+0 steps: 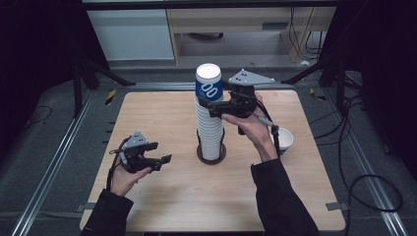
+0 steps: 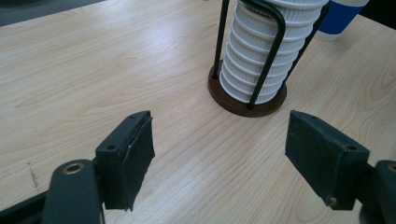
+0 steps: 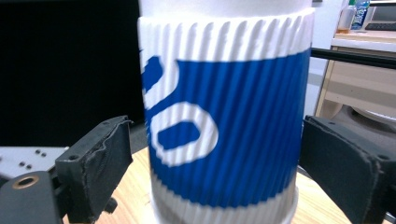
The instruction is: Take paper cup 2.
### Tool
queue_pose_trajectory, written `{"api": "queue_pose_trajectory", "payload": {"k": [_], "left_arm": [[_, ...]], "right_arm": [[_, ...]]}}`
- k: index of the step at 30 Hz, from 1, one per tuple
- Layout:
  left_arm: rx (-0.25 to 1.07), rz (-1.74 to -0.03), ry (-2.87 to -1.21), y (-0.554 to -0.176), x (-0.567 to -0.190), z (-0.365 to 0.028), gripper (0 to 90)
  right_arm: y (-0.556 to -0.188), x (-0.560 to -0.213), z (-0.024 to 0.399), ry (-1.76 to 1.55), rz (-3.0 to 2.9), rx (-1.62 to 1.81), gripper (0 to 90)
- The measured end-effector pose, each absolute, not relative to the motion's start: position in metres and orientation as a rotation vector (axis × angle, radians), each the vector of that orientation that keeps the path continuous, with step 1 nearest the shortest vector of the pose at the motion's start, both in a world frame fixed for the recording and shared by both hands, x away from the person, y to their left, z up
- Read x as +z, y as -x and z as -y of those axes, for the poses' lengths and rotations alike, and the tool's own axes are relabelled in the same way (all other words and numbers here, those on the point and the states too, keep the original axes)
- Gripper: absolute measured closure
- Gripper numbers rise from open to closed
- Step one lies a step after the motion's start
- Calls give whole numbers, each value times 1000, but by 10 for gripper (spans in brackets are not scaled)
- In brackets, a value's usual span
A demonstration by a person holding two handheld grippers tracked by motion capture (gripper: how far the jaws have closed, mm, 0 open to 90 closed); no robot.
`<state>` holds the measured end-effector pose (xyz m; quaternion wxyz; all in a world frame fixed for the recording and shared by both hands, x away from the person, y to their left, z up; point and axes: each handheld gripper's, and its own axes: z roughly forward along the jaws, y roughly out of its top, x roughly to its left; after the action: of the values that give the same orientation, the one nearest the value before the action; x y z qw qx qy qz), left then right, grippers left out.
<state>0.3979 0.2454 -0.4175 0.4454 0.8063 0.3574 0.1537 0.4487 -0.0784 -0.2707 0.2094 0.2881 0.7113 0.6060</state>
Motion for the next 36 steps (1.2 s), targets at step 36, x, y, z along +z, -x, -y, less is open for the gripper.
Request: {"api": "queue_pose_trajectory", "payload": {"k": [36], "left_arm": [[378,-883,-1991,-397,-416,-247,231]], "right_arm": [[-456,-251,70,-762,-1953,1660,200]]}}
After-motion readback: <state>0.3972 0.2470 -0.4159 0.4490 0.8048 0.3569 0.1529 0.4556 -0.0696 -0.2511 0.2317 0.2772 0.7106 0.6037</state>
